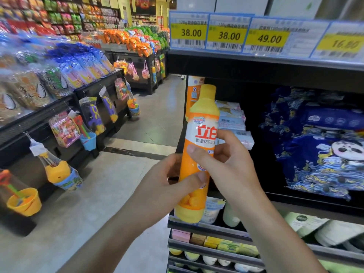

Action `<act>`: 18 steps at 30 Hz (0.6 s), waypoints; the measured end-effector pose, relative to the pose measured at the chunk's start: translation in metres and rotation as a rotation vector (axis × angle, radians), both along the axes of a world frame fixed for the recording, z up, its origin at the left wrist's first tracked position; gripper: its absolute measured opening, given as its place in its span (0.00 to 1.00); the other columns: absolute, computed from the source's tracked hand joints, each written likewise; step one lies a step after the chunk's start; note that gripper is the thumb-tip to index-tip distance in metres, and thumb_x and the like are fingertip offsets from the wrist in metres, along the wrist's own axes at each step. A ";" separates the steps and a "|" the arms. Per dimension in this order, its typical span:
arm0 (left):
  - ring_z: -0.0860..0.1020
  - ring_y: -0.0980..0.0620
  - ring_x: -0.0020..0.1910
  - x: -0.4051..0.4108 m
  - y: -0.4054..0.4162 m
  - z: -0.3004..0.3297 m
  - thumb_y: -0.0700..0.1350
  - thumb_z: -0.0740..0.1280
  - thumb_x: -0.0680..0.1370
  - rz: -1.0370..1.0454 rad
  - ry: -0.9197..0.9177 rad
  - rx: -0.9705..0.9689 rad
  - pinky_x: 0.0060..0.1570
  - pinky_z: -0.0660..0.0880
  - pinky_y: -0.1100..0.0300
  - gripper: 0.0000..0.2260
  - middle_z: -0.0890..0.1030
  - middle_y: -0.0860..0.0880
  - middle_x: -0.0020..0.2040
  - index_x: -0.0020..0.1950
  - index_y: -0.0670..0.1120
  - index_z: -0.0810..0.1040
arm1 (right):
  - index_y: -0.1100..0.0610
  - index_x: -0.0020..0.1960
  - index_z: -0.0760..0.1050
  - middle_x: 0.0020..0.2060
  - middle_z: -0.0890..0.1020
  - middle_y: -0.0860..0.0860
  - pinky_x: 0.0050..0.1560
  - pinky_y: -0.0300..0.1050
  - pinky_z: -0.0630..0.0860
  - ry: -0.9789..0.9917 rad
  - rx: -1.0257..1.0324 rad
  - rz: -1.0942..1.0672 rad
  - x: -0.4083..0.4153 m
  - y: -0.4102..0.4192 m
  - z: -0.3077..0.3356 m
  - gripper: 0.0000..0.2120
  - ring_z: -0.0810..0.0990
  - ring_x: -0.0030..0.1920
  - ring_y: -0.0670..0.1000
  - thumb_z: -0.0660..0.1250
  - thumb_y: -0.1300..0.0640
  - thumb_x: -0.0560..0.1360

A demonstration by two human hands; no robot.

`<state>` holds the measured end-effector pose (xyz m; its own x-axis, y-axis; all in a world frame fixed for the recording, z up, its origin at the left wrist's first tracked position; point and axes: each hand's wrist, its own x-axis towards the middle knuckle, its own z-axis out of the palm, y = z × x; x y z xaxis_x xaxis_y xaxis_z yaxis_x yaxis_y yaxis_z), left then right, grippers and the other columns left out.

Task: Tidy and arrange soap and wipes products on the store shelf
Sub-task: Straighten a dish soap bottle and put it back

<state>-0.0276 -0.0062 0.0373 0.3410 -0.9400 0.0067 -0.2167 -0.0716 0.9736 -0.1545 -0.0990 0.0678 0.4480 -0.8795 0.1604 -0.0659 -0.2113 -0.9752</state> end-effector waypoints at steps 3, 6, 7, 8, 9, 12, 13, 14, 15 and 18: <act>0.85 0.54 0.58 0.003 0.000 0.003 0.58 0.75 0.72 -0.050 0.083 0.009 0.59 0.82 0.50 0.22 0.87 0.55 0.58 0.65 0.56 0.80 | 0.35 0.54 0.78 0.42 0.85 0.45 0.41 0.43 0.81 -0.018 0.003 0.040 -0.002 -0.002 -0.002 0.24 0.86 0.43 0.45 0.75 0.33 0.60; 0.86 0.53 0.56 0.004 -0.001 0.004 0.56 0.76 0.72 -0.029 0.070 -0.006 0.58 0.82 0.49 0.21 0.87 0.55 0.57 0.64 0.56 0.81 | 0.36 0.55 0.79 0.44 0.86 0.46 0.44 0.44 0.83 -0.038 0.000 0.085 -0.003 -0.005 -0.004 0.24 0.86 0.45 0.46 0.75 0.33 0.60; 0.86 0.53 0.56 0.004 -0.002 0.003 0.56 0.77 0.71 -0.020 0.063 -0.011 0.58 0.82 0.50 0.22 0.87 0.55 0.56 0.64 0.56 0.81 | 0.36 0.56 0.79 0.46 0.86 0.45 0.44 0.44 0.83 -0.041 -0.001 0.099 -0.003 -0.005 -0.004 0.24 0.86 0.46 0.46 0.75 0.33 0.61; 0.86 0.54 0.55 0.004 -0.003 0.003 0.57 0.77 0.70 -0.012 0.059 -0.015 0.57 0.83 0.50 0.22 0.87 0.55 0.56 0.63 0.56 0.81 | 0.36 0.57 0.79 0.47 0.87 0.45 0.44 0.44 0.84 -0.042 -0.004 0.110 -0.004 -0.006 -0.004 0.24 0.86 0.47 0.46 0.75 0.34 0.62; 0.86 0.54 0.55 0.004 -0.004 0.003 0.57 0.78 0.69 -0.005 0.058 -0.020 0.56 0.83 0.51 0.23 0.87 0.55 0.55 0.63 0.56 0.81 | 0.36 0.57 0.79 0.47 0.86 0.44 0.44 0.43 0.84 -0.041 -0.008 0.120 -0.004 -0.007 -0.003 0.24 0.86 0.47 0.45 0.74 0.34 0.63; 0.86 0.55 0.54 0.003 -0.006 0.002 0.61 0.78 0.67 0.006 0.059 -0.029 0.55 0.84 0.52 0.25 0.87 0.56 0.54 0.62 0.57 0.81 | 0.37 0.59 0.78 0.49 0.86 0.42 0.45 0.43 0.84 -0.033 -0.015 0.134 -0.005 -0.009 -0.003 0.24 0.86 0.48 0.44 0.74 0.34 0.64; 0.86 0.54 0.54 0.003 -0.006 0.001 0.61 0.78 0.66 0.005 0.063 -0.029 0.55 0.84 0.51 0.25 0.87 0.56 0.55 0.62 0.58 0.81 | 0.37 0.59 0.78 0.49 0.86 0.42 0.45 0.43 0.84 -0.030 -0.013 0.136 -0.005 -0.010 -0.004 0.24 0.86 0.48 0.44 0.74 0.35 0.65; 0.86 0.54 0.54 0.003 -0.007 0.001 0.61 0.78 0.66 0.004 0.066 -0.029 0.56 0.83 0.50 0.25 0.87 0.56 0.55 0.62 0.58 0.81 | 0.38 0.59 0.79 0.49 0.86 0.42 0.45 0.44 0.84 -0.029 -0.010 0.137 -0.005 -0.011 -0.005 0.23 0.86 0.48 0.44 0.74 0.36 0.66; 0.86 0.54 0.55 0.003 -0.007 0.000 0.61 0.78 0.66 0.005 0.068 -0.028 0.56 0.83 0.50 0.25 0.87 0.56 0.55 0.62 0.58 0.81 | 0.38 0.60 0.79 0.49 0.86 0.43 0.46 0.44 0.84 -0.027 -0.006 0.139 -0.006 -0.011 -0.005 0.23 0.86 0.49 0.44 0.75 0.37 0.66; 0.87 0.54 0.53 0.001 -0.007 -0.001 0.62 0.78 0.64 0.033 0.054 -0.052 0.55 0.84 0.49 0.25 0.88 0.55 0.53 0.59 0.59 0.82 | 0.38 0.61 0.78 0.51 0.86 0.43 0.49 0.46 0.84 -0.015 -0.004 0.154 -0.010 -0.012 -0.008 0.25 0.85 0.51 0.44 0.74 0.36 0.66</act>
